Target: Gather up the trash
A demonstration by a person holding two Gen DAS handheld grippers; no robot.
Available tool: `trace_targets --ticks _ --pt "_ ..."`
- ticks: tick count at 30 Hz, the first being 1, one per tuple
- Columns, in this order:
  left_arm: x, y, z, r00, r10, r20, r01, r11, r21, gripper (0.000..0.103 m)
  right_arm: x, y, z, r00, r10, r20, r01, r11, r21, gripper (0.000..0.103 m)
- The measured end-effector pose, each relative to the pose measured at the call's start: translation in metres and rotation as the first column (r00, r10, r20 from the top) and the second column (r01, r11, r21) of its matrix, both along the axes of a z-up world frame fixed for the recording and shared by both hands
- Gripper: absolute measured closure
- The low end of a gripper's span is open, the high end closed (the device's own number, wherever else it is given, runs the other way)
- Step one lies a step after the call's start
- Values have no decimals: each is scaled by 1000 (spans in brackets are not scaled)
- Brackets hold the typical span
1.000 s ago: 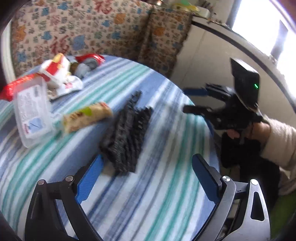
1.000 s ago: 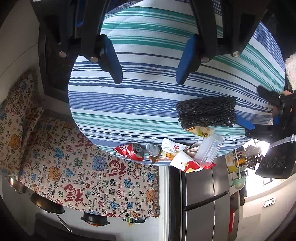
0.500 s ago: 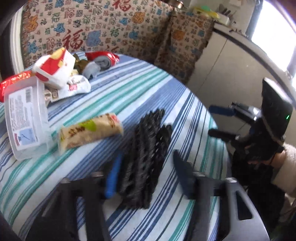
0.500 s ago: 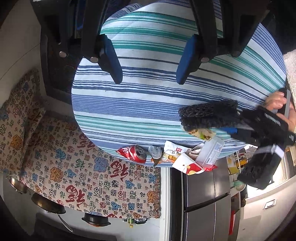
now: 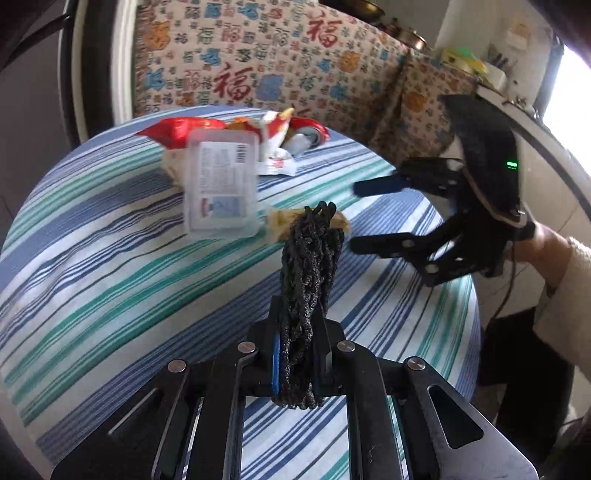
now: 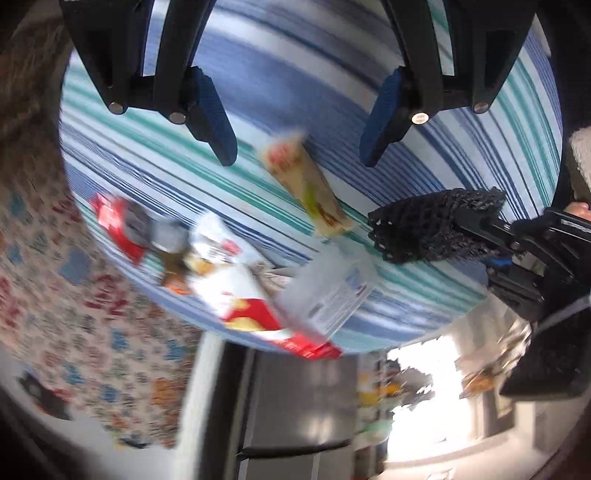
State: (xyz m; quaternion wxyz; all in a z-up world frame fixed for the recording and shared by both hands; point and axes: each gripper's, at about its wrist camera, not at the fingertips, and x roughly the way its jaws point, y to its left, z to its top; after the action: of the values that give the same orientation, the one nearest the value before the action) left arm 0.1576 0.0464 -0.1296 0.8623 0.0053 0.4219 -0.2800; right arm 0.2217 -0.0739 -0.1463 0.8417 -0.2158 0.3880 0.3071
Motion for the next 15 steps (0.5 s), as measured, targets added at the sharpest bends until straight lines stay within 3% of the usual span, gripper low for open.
trace_targets --ticks 3,4,7,10,12,14,15 --pt "-2 1 -3 1000 3 -4 -3 1000 1 92 24 25 -16 998 50 -29 -52 995 -79 33" --pt "-1 -2 -4 1000 4 -8 -4 1000 -1 92 30 29 -20 998 49 -50 -53 995 -81 38" --pt "2 -10 -9 1000 8 -18 -8 1000 13 92 35 25 -20 996 0 -87 -4 999 -54 87" --pt "7 -18 -12 999 46 -17 -46 998 31 92 25 5 -20 990 -133 -46 129 988 -91 88" --pt "10 -22 -14 996 93 -8 -93 995 40 91 15 -26 -18 950 -311 -6 309 946 -96 88" --pt "12 -27 -19 990 140 2 -140 988 58 91 5 -61 -18 867 -497 0 496 865 -71 86" --pt "12 -31 -22 988 153 5 -153 986 64 83 -1 -73 -18 843 -538 -10 537 842 -41 84"
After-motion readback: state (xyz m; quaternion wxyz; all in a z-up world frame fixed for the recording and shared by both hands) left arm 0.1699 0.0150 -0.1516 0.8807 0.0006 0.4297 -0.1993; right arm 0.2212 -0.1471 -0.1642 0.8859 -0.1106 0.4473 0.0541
